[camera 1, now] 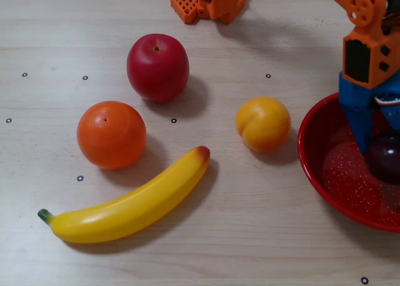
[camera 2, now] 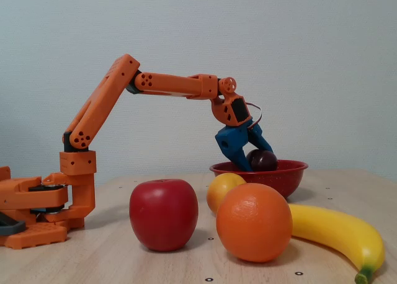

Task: Put plum in the red bowl.

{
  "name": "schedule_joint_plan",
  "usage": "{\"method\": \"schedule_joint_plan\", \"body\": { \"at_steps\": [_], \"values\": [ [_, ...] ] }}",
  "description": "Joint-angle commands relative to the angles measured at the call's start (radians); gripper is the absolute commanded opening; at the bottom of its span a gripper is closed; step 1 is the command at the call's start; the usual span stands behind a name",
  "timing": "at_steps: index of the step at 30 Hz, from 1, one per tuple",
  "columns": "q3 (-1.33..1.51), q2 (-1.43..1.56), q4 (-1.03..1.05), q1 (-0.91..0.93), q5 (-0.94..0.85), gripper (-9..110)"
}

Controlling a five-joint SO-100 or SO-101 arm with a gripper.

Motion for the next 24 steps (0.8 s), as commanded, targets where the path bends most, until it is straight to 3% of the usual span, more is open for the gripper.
{"method": "schedule_joint_plan", "body": {
  "at_steps": [1,8,17,24],
  "values": [
    [-0.118,0.063,-0.014,0.052,-0.043,0],
    [-0.114,0.040,-0.018,0.051,-0.112,0],
    [-0.109,0.035,0.049,0.052,-0.127,36],
    [-0.109,0.040,0.054,0.060,-0.124,43]
  ]
}}
